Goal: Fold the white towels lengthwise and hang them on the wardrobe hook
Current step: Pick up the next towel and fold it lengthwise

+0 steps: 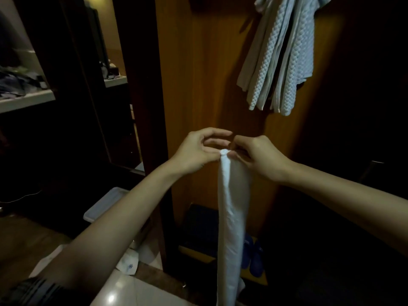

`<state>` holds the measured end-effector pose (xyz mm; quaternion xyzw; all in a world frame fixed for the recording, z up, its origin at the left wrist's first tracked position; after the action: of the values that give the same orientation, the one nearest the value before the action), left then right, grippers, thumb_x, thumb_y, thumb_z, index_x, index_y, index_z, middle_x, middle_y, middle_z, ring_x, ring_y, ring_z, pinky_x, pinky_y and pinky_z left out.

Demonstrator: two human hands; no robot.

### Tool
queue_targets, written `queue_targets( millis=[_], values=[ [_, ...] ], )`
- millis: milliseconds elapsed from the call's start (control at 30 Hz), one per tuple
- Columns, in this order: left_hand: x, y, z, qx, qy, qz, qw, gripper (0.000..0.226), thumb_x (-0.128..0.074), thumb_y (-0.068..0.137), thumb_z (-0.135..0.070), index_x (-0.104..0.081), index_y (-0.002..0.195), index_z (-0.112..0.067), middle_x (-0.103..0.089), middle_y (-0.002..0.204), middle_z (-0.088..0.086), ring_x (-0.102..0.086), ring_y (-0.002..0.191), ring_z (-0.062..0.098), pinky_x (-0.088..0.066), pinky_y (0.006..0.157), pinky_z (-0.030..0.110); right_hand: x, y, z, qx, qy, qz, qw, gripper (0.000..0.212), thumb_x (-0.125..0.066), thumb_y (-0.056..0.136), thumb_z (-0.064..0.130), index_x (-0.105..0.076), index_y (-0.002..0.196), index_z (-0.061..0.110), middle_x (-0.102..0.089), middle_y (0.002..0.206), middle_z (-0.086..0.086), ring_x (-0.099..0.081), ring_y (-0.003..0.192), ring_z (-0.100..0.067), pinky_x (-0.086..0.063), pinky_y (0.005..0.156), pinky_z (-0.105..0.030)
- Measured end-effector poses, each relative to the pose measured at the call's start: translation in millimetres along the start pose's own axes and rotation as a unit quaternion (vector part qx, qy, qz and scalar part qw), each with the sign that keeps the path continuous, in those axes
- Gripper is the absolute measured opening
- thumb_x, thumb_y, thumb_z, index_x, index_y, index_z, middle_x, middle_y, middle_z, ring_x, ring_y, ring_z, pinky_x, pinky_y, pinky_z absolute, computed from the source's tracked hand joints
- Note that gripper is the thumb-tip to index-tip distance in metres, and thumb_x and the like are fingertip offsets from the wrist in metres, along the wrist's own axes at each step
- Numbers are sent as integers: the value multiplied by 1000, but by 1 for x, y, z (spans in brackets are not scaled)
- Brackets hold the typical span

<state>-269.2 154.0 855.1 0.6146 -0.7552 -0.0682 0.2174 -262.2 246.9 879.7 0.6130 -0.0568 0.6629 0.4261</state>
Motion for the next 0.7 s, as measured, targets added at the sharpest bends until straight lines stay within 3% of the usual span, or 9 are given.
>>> queue_targets(
  millis=[133, 233, 300, 433, 533, 600, 667, 700],
  values=[
    [-3, 3, -2, 5, -16, 0, 1000, 47, -66, 79, 10, -56, 116, -17, -66, 99, -3, -70, 82, 7, -54, 69, 17, 0, -2, -1, 1, 5, 6, 1000, 7, -59, 91, 16, -53, 88, 17, -44, 67, 21, -46, 59, 8, -36, 57, -3],
    [-6, 4, -6, 3, -22, 27, 999, 45, -62, 80, 10, -58, 113, -21, -65, 105, -3, -65, 97, 2, -56, 73, 20, 3, -2, -1, -2, 5, -10, 1000, 15, -60, 90, 13, -49, 86, 21, -45, 70, 21, -46, 60, 10, -35, 58, 0],
    [-9, 4, -11, -4, 1, 48, 999, 48, -69, 77, 7, -57, 114, -22, -63, 107, -6, -64, 101, 0, -53, 74, 17, 5, -2, -1, 2, 2, -17, 1000, 7, -61, 89, 11, -55, 89, 15, -48, 72, 16, -46, 61, 11, -35, 59, 1],
    [-6, 9, -18, -10, 83, 53, 995, 60, -74, 71, 8, -56, 119, -21, -61, 106, -11, -69, 83, 0, -55, 71, 17, 14, 1, 1, 7, -4, -43, 999, 8, -67, 86, 14, -64, 87, 8, -51, 73, 12, -45, 62, 12, -36, 61, 1],
    [-1, 12, -20, -5, 84, 48, 995, 64, -73, 72, 9, -53, 124, -22, -65, 105, -3, -71, 78, 9, -58, 75, 26, 22, 0, 2, 14, -24, -79, 997, 17, -73, 80, 26, -67, 86, 11, -54, 78, 9, -49, 68, -1, -36, 64, -6],
    [1, 13, -21, -6, 69, 47, 997, 65, -71, 72, 11, -51, 124, -22, -67, 105, 1, -72, 80, 12, -58, 77, 29, 27, -1, -9, -19, -11, -118, 993, 32, -77, 74, 32, -65, 97, 13, -56, 90, 4, -52, 85, -11, -37, 72, -15],
    [1, 12, -22, -9, 54, 47, 997, 65, -69, 73, 13, -50, 125, -22, -68, 105, 1, -72, 83, 15, -58, 78, 30, 21, -4, -34, -104, 168, -105, 975, 56, -80, 69, 33, -57, 116, 13, -60, 108, 0, -56, 104, -15, -45, 86, -24],
    [2, 12, -22, -10, 44, 48, 998, 65, -68, 74, 13, -49, 125, -22, -68, 105, 1, -72, 84, 15, -58, 77, 30, 10, -7, -43, -149, 322, -76, 932, 65, -80, 66, 35, -54, 122, 14, -62, 114, -2, -56, 113, -20, -46, 92, -30]
  ],
)
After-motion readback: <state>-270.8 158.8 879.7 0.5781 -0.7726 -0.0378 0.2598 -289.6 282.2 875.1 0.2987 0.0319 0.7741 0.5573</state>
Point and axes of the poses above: each hand's wrist, its own y-axis towards the middle knuckle, its own x-axis out of the back of the hand, z = x × y, the point moved 10 cm from there along y, towards the middle knuckle
